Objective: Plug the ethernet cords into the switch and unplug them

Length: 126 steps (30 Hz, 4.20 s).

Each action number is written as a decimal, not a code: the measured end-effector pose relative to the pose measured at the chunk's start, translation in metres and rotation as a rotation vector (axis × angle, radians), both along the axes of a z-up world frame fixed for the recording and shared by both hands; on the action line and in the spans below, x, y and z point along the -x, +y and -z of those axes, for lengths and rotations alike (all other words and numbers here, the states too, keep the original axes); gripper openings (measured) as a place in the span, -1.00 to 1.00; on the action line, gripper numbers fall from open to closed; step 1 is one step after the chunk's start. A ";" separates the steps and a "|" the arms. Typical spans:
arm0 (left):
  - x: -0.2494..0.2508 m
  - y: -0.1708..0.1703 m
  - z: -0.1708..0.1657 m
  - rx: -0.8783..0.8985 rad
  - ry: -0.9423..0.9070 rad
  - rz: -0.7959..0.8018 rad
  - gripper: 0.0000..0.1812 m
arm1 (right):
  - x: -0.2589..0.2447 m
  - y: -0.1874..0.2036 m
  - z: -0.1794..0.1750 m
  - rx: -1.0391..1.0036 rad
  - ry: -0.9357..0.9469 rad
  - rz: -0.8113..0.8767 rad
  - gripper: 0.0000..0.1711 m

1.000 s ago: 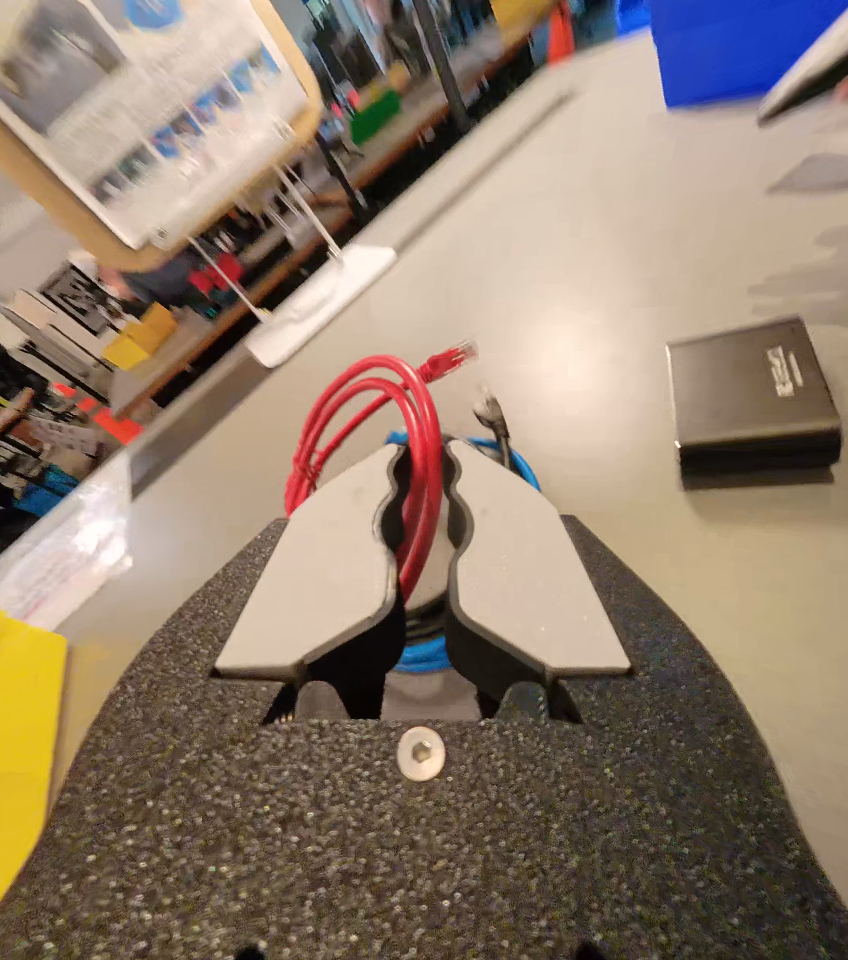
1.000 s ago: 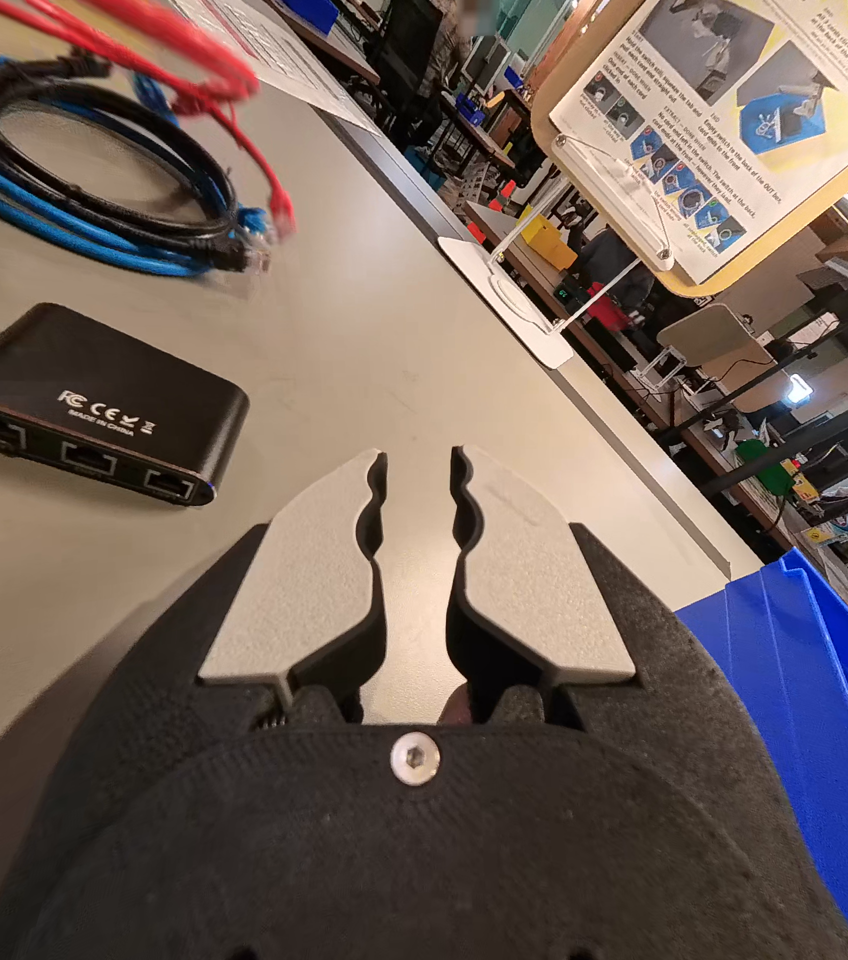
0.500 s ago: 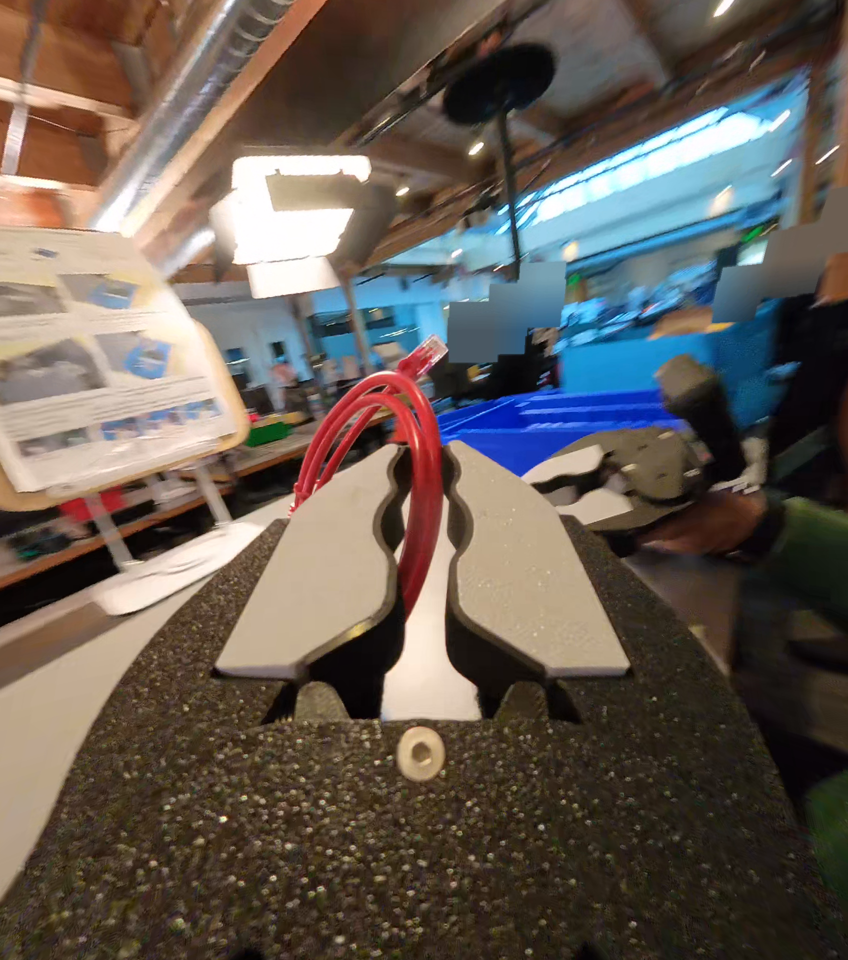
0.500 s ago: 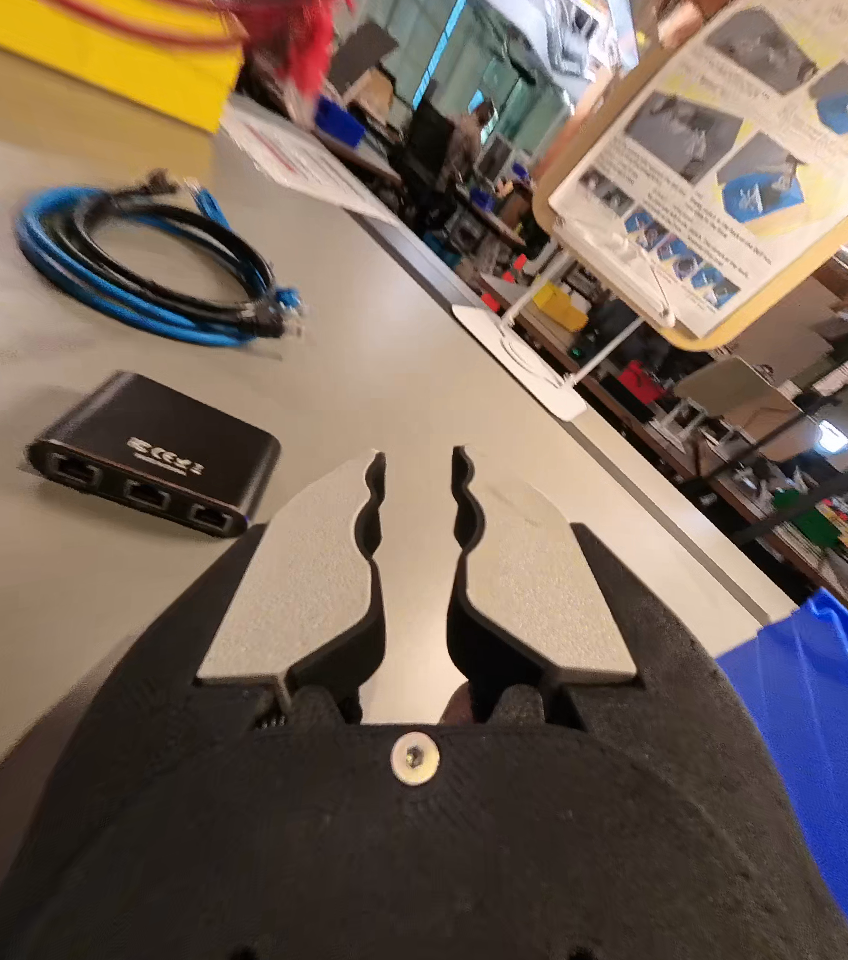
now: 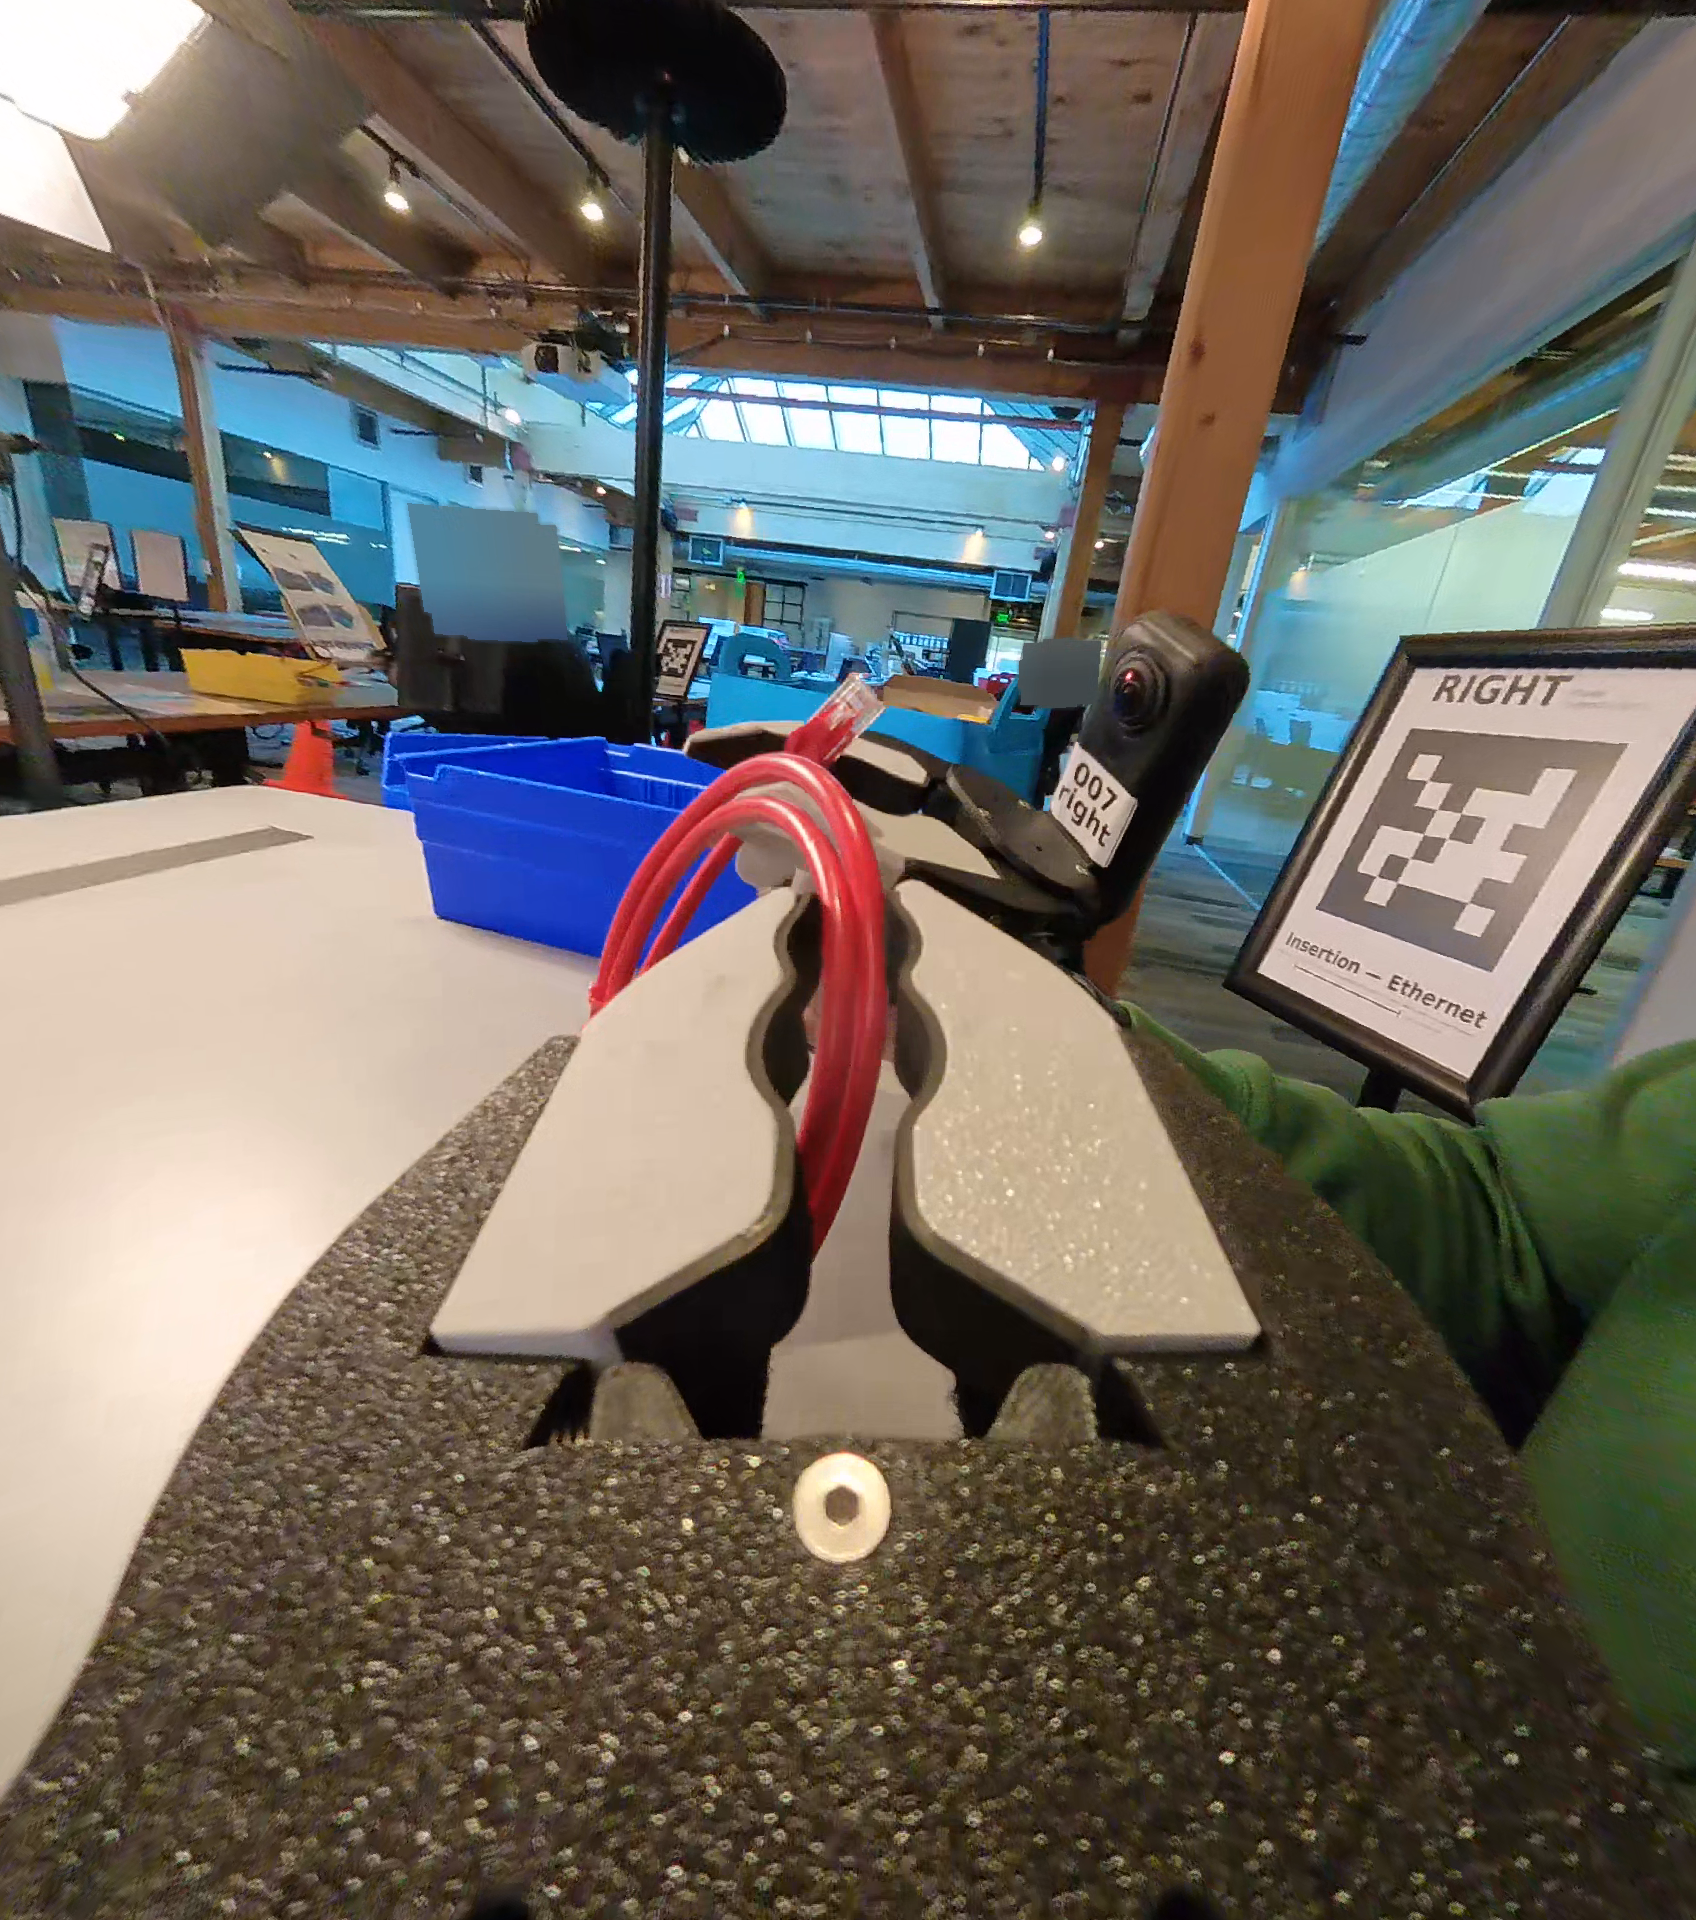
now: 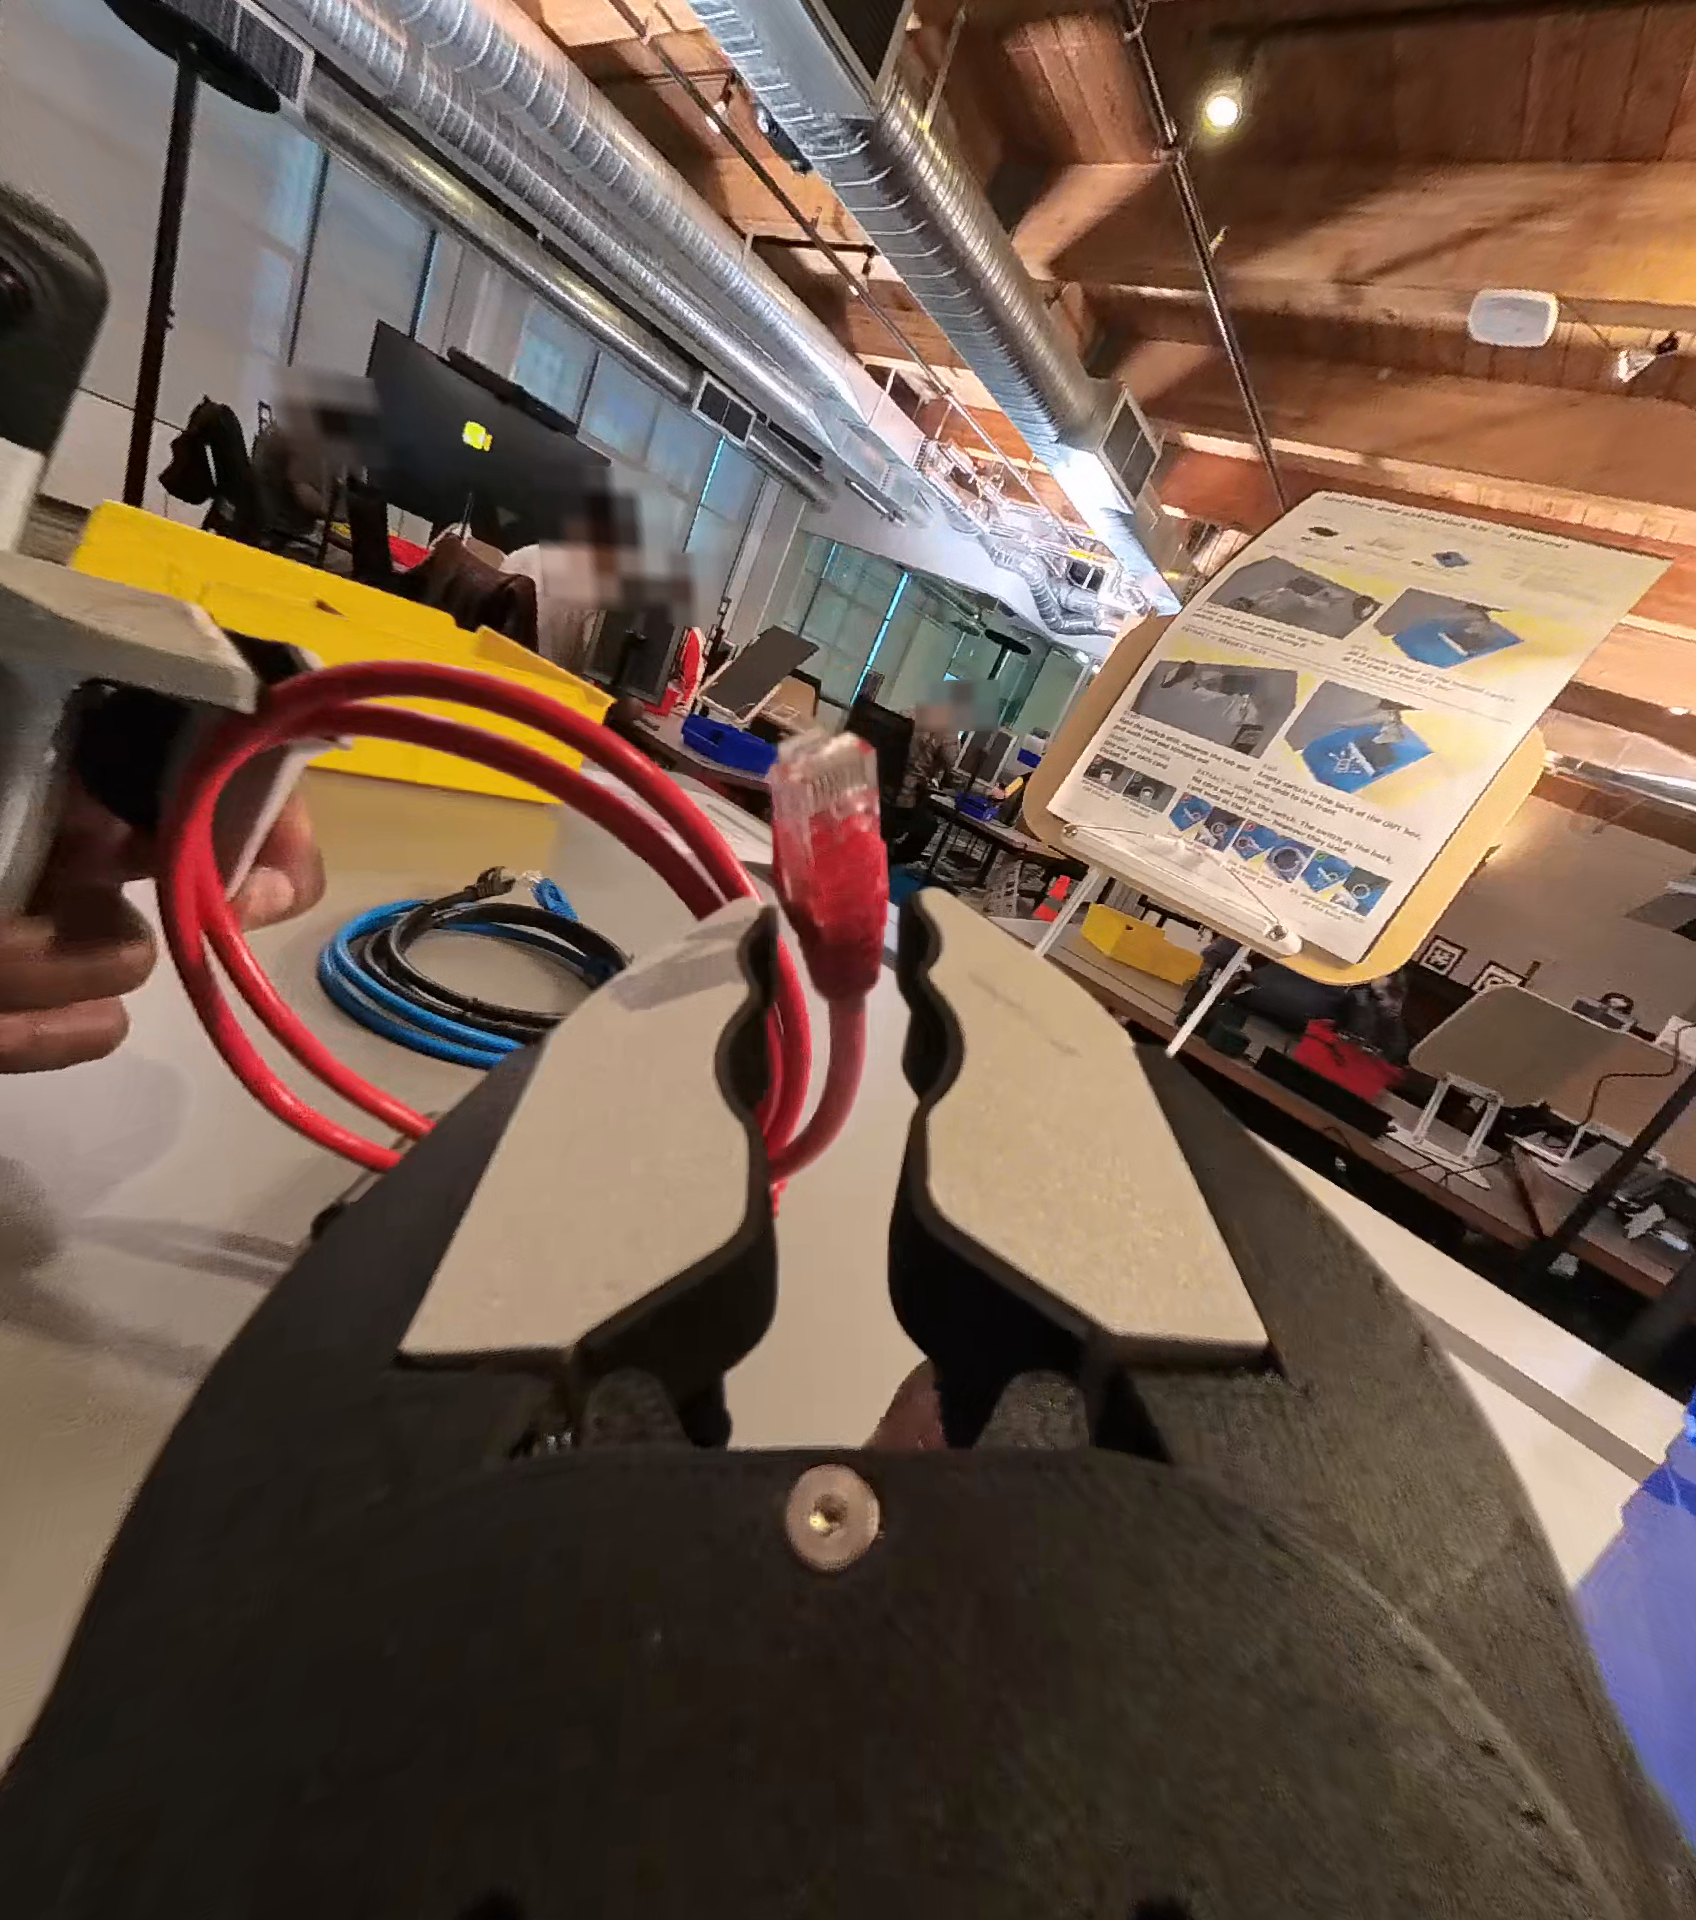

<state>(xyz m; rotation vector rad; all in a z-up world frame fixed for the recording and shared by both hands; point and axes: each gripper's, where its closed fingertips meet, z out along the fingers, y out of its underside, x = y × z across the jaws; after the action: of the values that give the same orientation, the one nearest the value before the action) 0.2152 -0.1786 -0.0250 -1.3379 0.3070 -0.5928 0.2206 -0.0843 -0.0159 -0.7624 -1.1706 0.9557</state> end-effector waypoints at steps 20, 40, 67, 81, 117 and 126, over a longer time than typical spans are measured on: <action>-0.012 0.010 -0.020 0.084 0.041 -0.097 -0.67 | -0.023 0.019 -0.035 -0.648 -0.014 0.732 -0.91; -0.008 0.020 0.020 0.200 0.246 -0.124 -0.81 | 0.024 -0.060 0.023 -0.892 -0.198 0.391 -0.81; -0.017 0.007 0.036 0.060 0.611 -0.128 -0.77 | -0.023 -0.016 0.027 -0.653 -0.534 0.335 -0.86; -0.003 0.008 0.038 0.106 0.575 -0.165 -0.77 | 0.007 0.025 0.119 -0.749 -0.861 0.468 -0.83; 0.067 -0.003 0.024 0.231 0.244 -0.292 -0.61 | 0.067 -0.044 0.163 0.170 -1.182 -0.138 0.31; 0.061 -0.001 0.031 0.259 0.248 -0.267 -0.60 | 0.072 -0.050 0.164 0.116 -1.275 -0.300 0.04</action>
<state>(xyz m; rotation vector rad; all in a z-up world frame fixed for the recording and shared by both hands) 0.1544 -0.1792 -0.0557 -1.6751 0.2517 -0.2469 0.1485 -0.1347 -0.1801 -1.3893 -2.3883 0.7371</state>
